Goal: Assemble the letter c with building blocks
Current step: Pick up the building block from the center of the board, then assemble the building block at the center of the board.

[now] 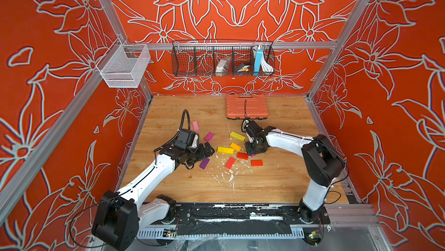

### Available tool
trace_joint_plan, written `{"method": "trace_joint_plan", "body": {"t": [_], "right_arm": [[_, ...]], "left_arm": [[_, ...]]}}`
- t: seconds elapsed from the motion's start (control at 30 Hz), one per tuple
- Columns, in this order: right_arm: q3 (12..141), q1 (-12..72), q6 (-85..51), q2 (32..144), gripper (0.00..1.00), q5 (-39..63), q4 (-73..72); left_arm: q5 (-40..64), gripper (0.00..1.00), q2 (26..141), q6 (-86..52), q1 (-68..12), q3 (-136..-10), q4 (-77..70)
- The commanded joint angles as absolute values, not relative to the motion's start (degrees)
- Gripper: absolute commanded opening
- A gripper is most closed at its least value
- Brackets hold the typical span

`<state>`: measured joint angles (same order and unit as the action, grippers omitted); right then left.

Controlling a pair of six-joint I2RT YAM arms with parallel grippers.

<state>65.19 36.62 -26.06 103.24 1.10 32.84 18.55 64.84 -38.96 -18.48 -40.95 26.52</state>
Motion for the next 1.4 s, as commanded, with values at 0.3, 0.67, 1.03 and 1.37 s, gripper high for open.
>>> {"method": "trace_joint_plan", "body": {"t": [0.3, 0.67, 1.03, 1.37], "right_arm": [[65.33, 35.80, -26.30, 102.01, 0.28, 0.97, 33.22], [51.40, 28.89, -36.46, 85.55, 0.29, 0.22, 30.33], [40.56, 23.01, -44.55, 75.82, 0.30, 2.59, 29.45], [38.17, 21.82, -46.34, 78.64, 0.31, 6.35, 26.25]], "left_arm": [[18.55, 0.98, 64.99, -38.60, -18.90, -41.83, 26.98], [20.15, 0.98, 65.10, -39.63, -18.99, -42.29, 25.81], [20.56, 0.98, 66.96, -41.21, -21.17, -43.41, 23.91], [19.96, 0.98, 67.59, -41.74, -22.38, -43.61, 23.38]]}}
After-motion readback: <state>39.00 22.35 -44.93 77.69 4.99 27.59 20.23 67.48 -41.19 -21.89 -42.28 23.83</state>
